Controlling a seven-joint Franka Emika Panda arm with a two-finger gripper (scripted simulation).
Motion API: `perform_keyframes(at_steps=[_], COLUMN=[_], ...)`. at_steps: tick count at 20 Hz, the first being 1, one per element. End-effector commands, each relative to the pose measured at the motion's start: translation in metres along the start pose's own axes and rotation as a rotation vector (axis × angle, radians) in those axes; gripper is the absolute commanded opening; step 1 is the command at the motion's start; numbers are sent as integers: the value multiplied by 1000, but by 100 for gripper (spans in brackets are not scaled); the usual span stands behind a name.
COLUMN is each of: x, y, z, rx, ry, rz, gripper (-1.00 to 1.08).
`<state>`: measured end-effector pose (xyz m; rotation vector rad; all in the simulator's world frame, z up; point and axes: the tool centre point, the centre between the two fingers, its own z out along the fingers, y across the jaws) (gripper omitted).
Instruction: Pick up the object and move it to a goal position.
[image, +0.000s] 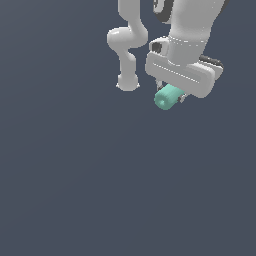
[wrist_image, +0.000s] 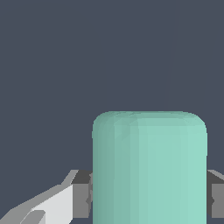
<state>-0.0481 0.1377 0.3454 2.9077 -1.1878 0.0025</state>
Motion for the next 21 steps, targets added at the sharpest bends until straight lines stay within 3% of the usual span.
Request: perform_keyframes(at_steps=[1,11,21], x=[-12,-46,-55], y=[0,-4,-7], z=[-28,-105,-129], rx=[-1,0,0], ry=[0,-1,-1], rz=[0,0,-1], gripper=[-100,-100,-100])
